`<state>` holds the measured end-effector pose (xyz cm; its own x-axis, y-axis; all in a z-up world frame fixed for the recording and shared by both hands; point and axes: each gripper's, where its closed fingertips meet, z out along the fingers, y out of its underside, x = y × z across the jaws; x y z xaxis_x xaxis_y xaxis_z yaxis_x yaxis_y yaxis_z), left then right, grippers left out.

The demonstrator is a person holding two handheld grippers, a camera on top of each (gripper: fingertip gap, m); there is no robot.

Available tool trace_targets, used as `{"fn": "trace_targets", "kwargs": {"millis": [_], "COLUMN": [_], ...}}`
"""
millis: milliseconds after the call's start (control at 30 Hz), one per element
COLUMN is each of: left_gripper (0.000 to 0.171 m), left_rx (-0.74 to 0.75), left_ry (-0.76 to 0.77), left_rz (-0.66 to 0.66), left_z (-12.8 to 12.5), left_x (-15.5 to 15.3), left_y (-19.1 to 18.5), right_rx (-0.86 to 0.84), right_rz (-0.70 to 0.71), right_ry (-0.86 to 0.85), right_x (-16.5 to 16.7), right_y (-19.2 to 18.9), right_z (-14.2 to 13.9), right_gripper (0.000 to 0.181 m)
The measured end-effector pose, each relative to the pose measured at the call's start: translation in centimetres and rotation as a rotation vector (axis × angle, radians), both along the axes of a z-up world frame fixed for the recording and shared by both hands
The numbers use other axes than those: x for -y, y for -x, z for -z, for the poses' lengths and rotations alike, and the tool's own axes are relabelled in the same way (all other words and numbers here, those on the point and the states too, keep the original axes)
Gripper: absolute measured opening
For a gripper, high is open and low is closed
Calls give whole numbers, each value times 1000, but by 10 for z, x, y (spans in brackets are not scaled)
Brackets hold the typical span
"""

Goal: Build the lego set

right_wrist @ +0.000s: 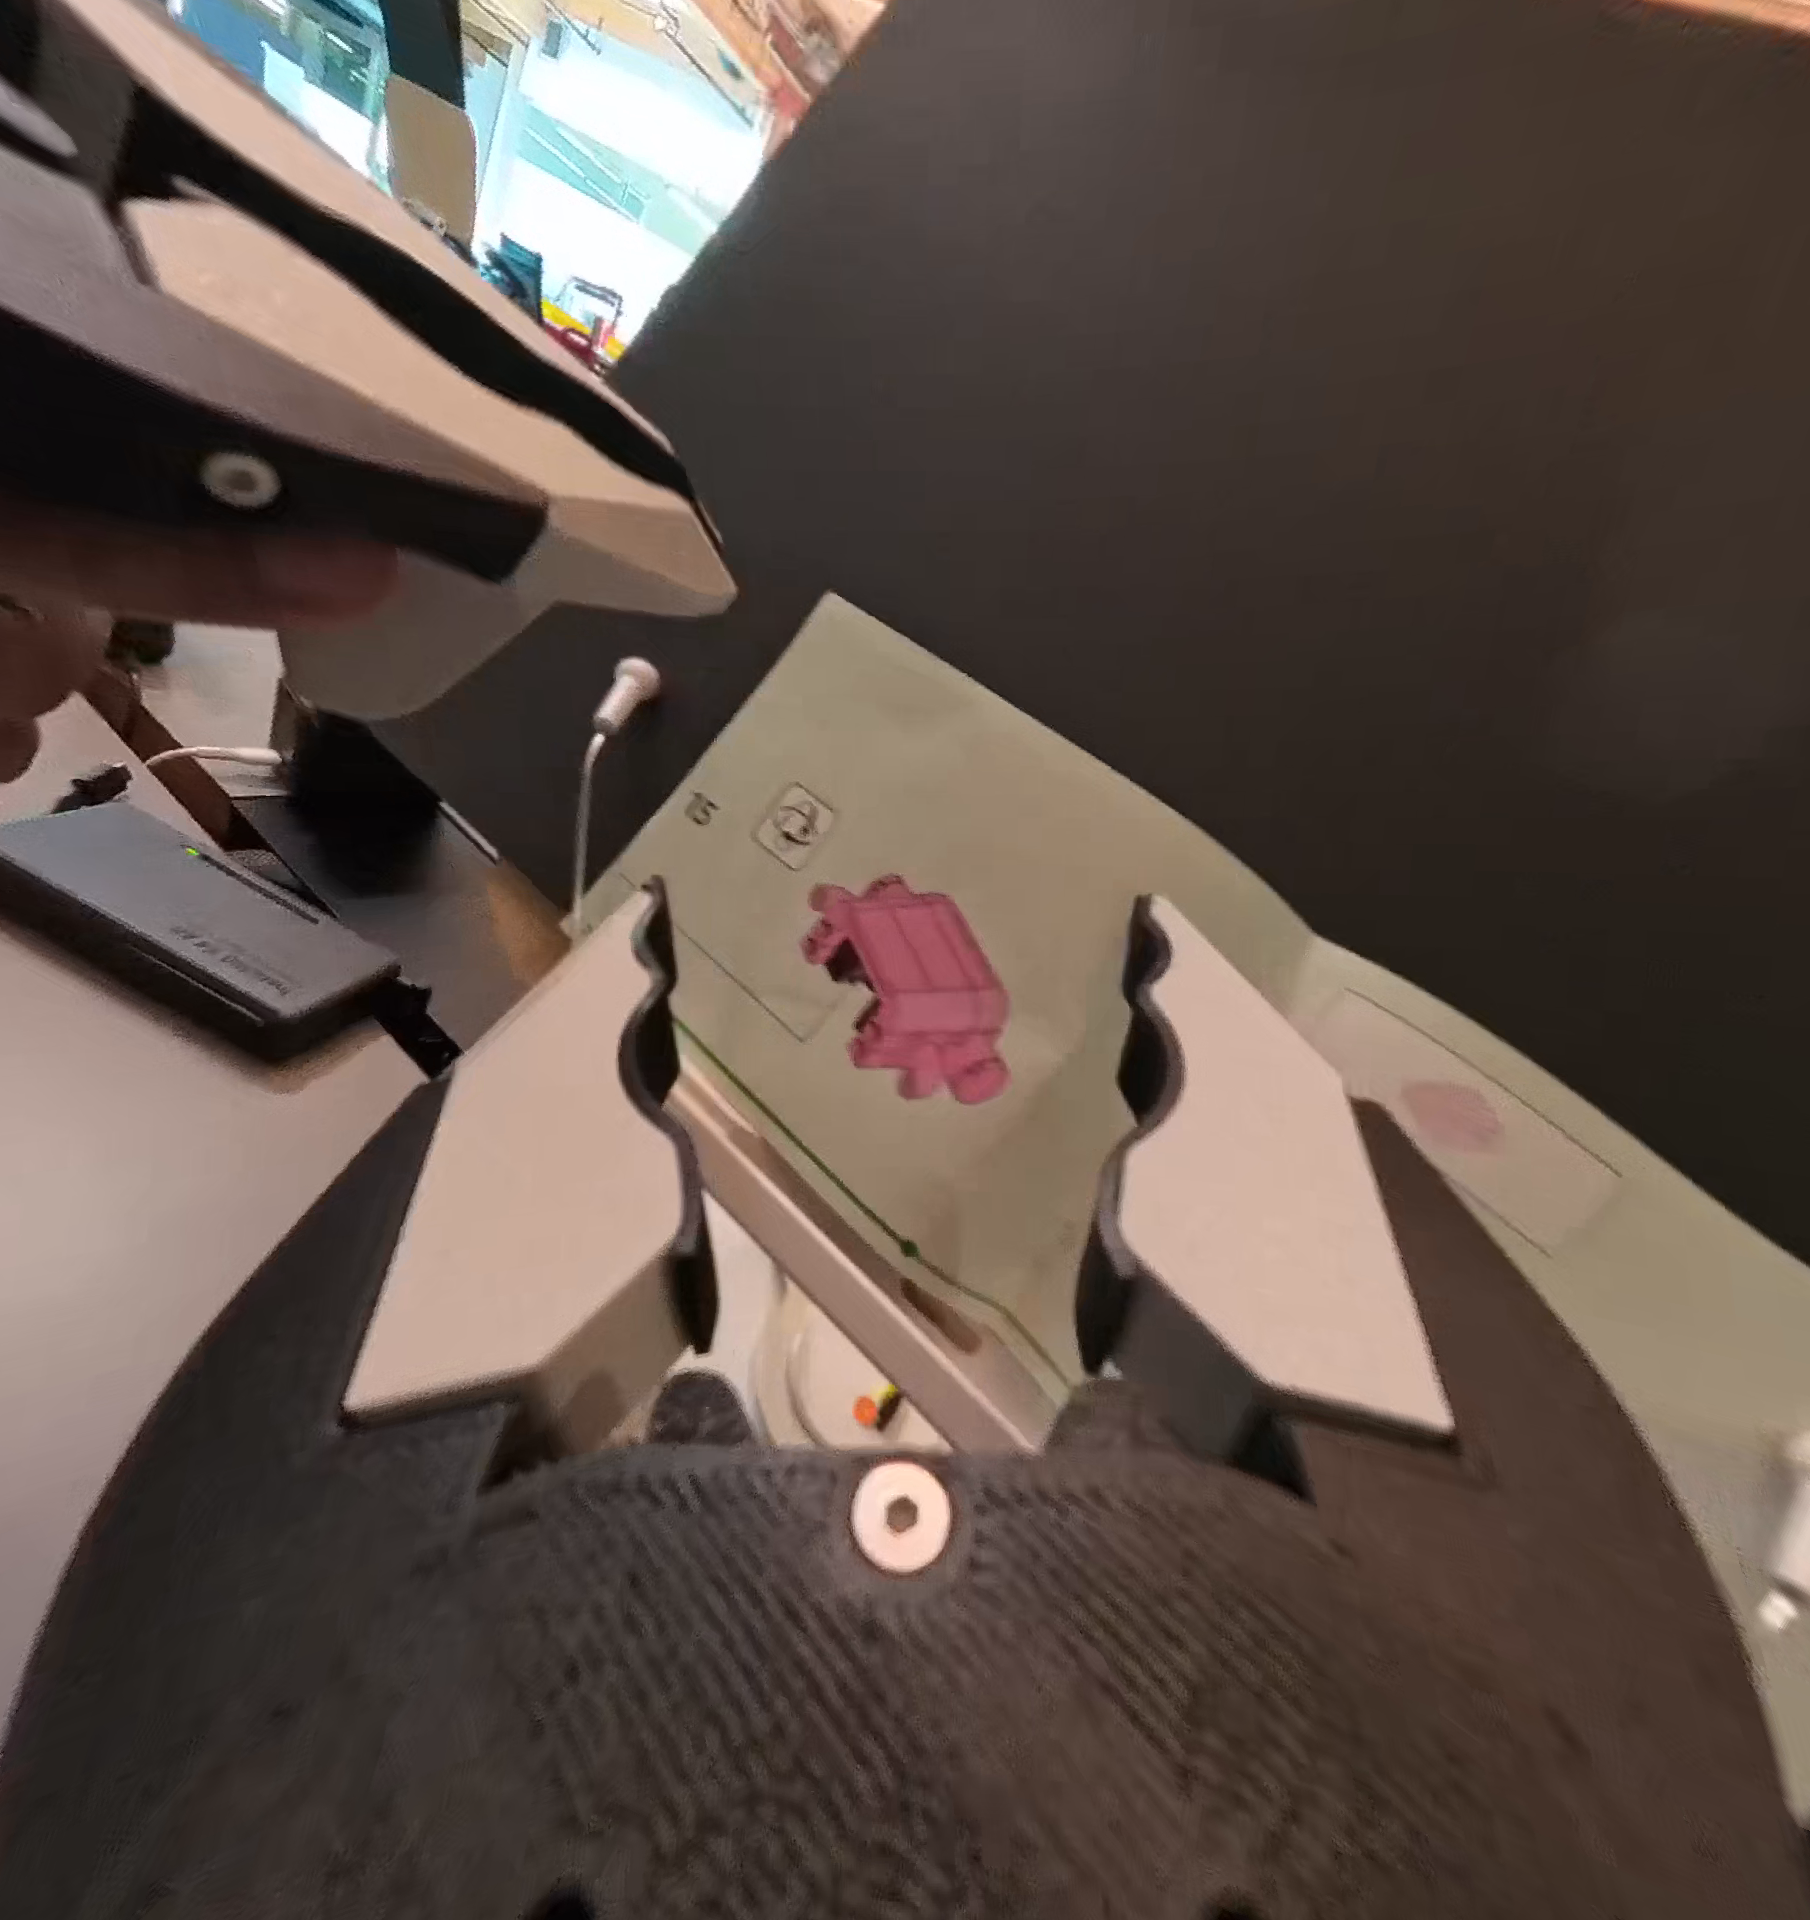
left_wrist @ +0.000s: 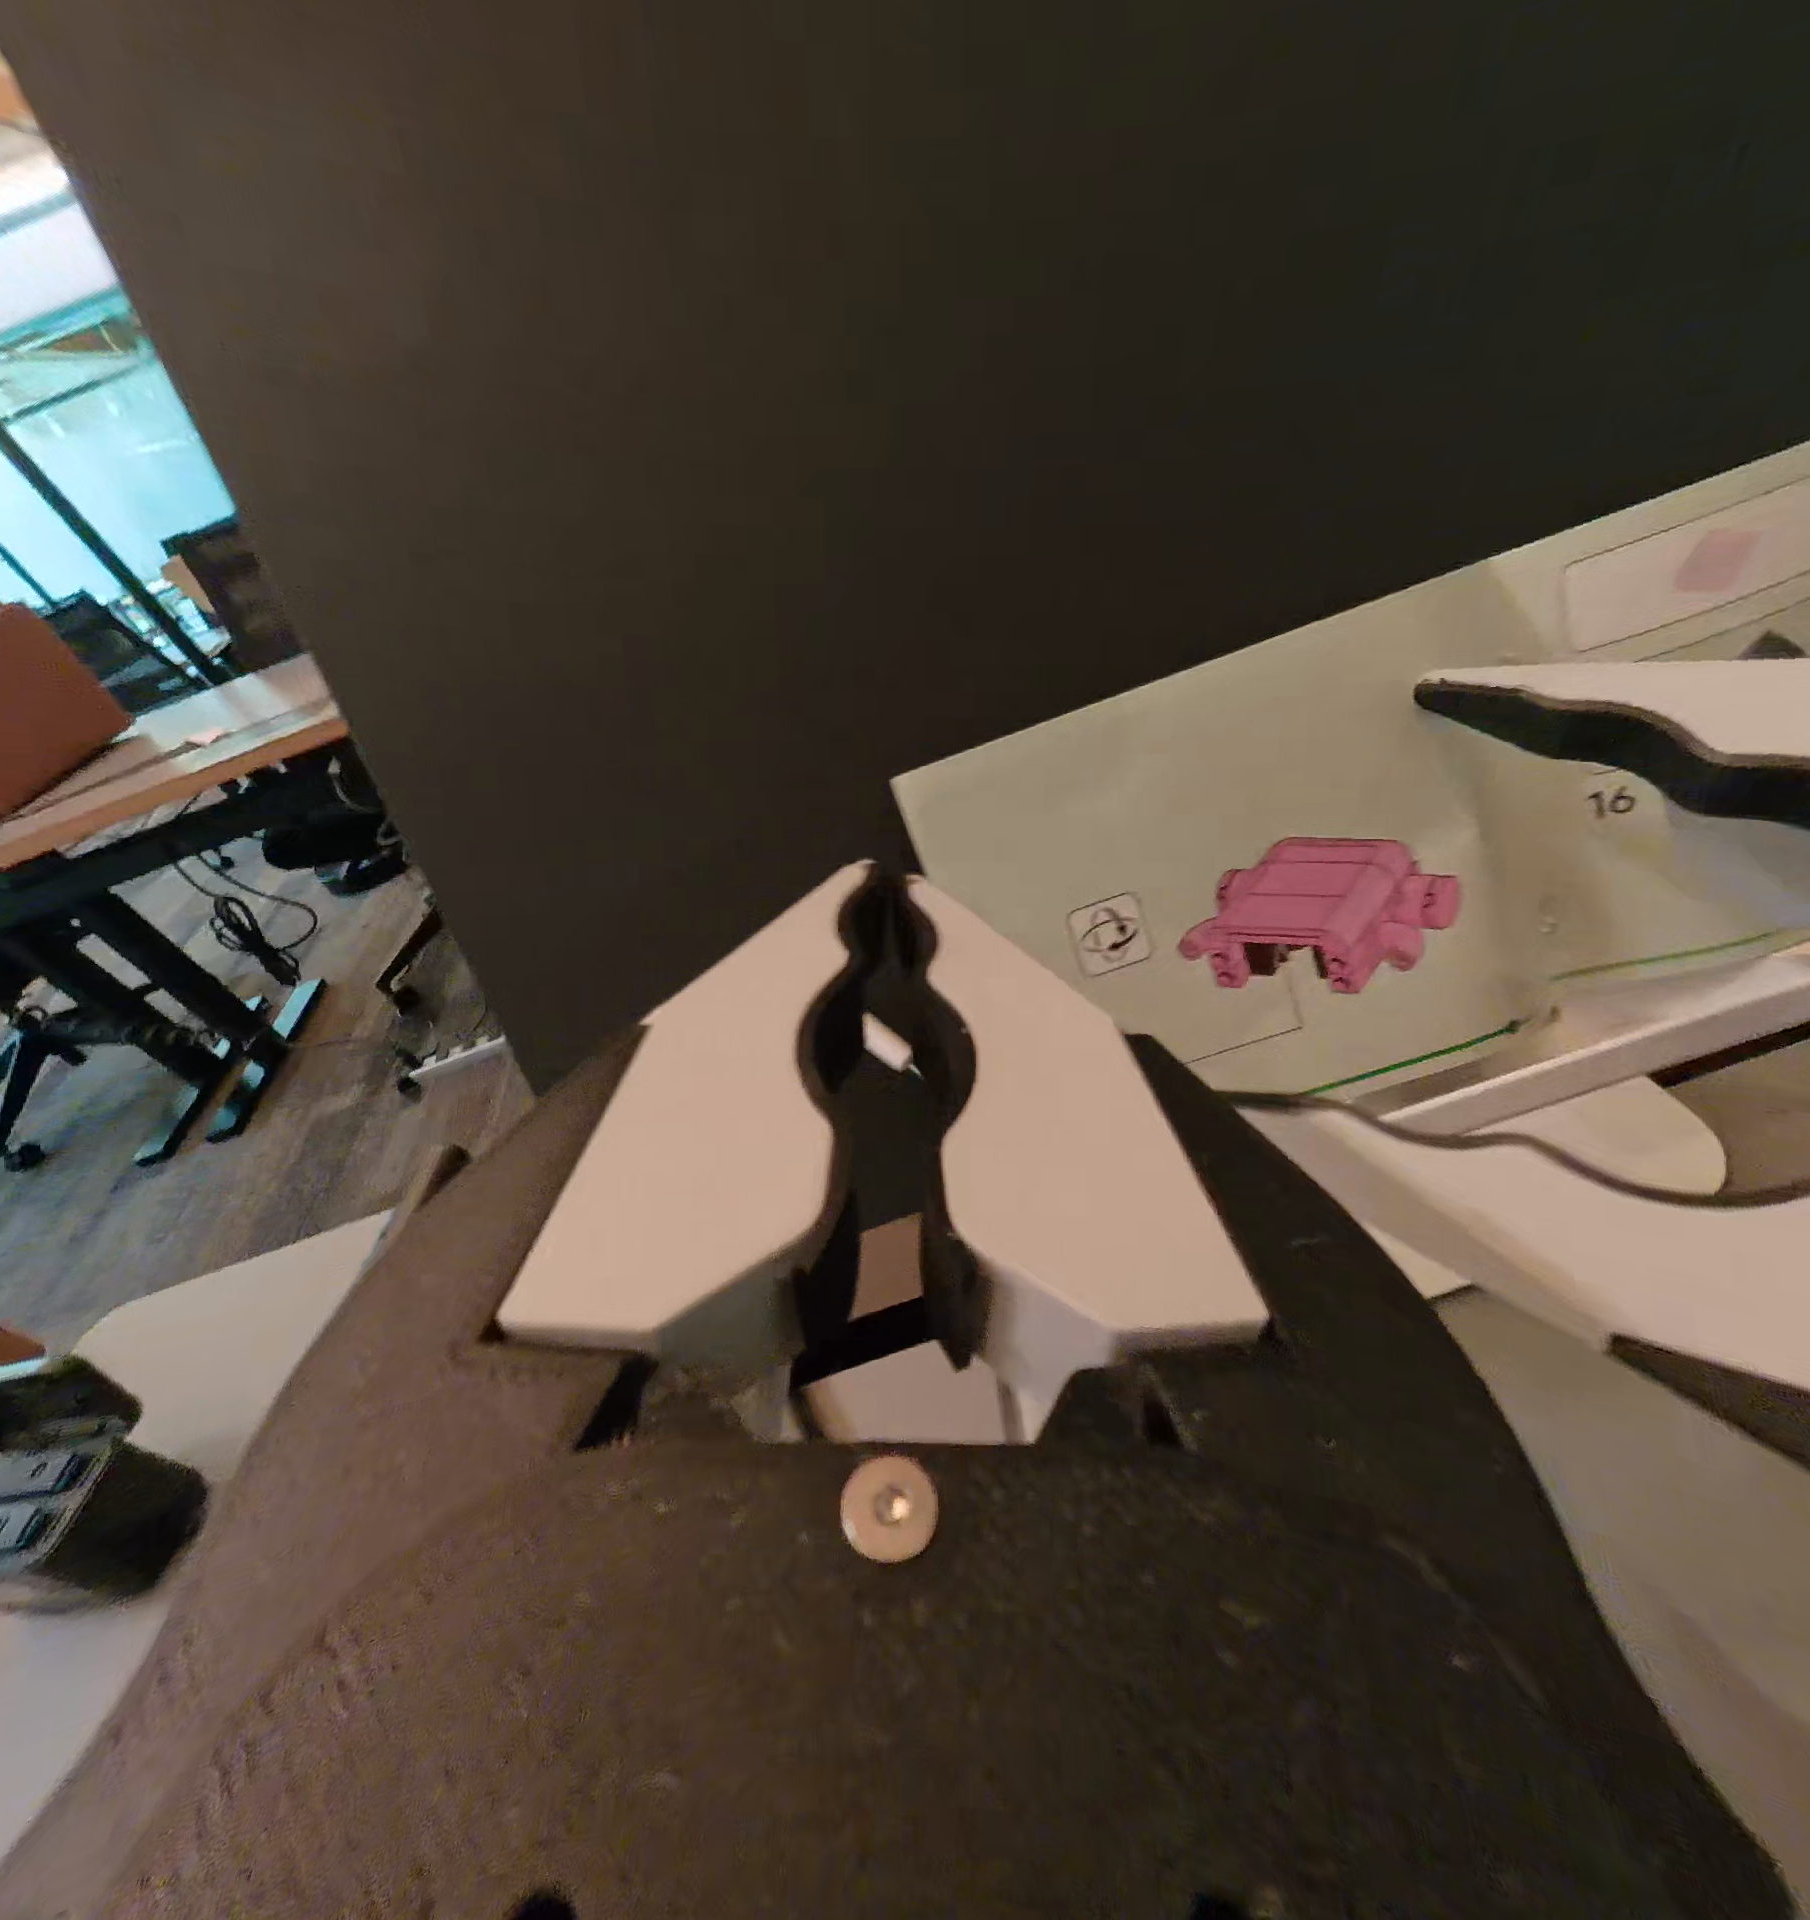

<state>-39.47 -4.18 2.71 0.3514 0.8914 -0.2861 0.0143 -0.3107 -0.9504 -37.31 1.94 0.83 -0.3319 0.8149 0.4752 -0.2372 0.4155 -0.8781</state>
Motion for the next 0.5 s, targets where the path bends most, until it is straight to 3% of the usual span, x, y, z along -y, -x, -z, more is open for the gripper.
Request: {"fn": "trace_targets", "kwargs": {"millis": [133,267,400,500], "left_gripper": [0,0,0,0], "left_rx": [54,100,49,47], "left_ry": [-44,-67,-31,-71], "left_rz": [-31,24,7,51], "left_z": [12,26,19,11], "left_x": [20,19,26,20], "left_y": [4,3,7,4], "right_rx": [25,-24,-30,-67], "right_rz": [6,90,62,50], "right_ry": [-82,-249,-273,-221], "right_x": [29,34,35,31], "right_y": [13,28,24,16], "right_z": [8,22,21,4], "right_gripper": [97,101,97,94]}}
